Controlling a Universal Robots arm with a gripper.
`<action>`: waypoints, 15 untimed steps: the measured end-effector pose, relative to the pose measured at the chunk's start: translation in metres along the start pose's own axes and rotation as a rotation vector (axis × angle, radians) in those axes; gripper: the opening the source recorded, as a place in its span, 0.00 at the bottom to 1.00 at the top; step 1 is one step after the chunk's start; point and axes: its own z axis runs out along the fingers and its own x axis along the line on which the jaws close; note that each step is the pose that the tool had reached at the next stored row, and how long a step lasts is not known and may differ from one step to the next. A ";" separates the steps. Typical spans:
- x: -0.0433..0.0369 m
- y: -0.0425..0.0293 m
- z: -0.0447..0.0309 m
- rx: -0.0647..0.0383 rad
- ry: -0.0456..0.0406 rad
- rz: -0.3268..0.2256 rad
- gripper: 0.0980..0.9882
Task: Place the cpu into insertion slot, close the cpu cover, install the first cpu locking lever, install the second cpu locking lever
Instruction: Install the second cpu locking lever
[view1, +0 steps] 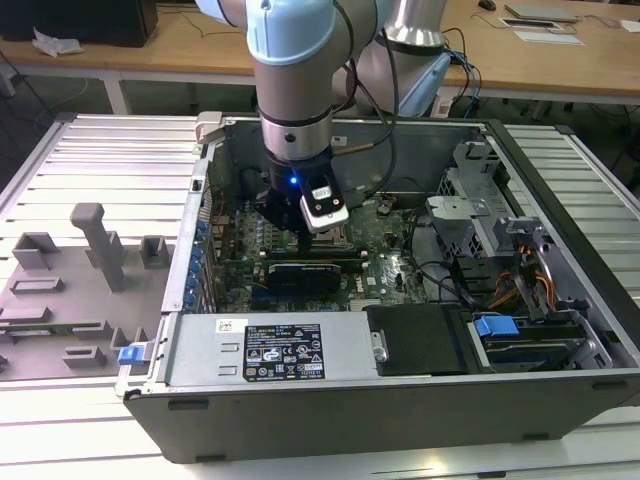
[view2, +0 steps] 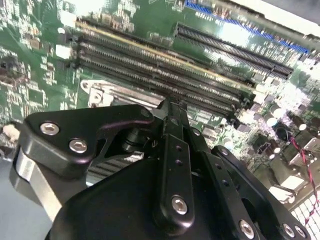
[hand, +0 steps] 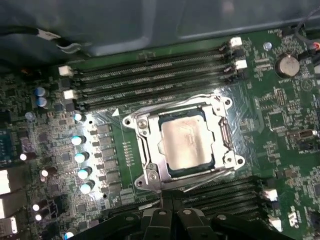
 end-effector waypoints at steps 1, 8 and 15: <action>0.0009 -0.0004 0.0006 -0.014 0.0032 -0.006 0.01; 0.0059 -0.0130 0.0032 -0.043 0.0115 -0.039 0.01; 0.0093 -0.0159 0.0097 -0.105 0.0263 -0.076 0.01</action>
